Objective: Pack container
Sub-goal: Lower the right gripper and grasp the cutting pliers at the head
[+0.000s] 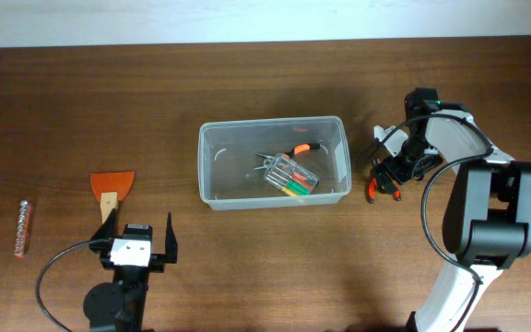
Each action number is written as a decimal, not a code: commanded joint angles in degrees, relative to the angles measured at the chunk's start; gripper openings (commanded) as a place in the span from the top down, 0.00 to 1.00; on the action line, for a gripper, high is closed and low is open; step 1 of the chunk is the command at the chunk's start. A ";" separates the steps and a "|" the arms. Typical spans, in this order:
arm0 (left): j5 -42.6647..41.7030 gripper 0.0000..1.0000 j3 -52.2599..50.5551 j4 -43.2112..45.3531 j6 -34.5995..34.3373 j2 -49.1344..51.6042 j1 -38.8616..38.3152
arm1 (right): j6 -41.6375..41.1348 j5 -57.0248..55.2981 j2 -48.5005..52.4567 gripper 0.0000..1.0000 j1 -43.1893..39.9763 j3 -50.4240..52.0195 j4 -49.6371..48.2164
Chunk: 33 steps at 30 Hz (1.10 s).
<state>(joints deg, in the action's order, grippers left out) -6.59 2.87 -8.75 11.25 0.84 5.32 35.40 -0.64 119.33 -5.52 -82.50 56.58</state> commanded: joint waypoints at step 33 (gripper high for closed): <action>0.37 0.01 -0.39 0.20 -0.68 -0.48 0.37 | -2.86 -1.60 2.80 0.01 0.33 0.22 -0.28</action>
<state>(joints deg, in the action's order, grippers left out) -6.59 2.87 -8.75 11.25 0.84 5.32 33.15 -2.17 119.63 -5.52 -82.61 56.27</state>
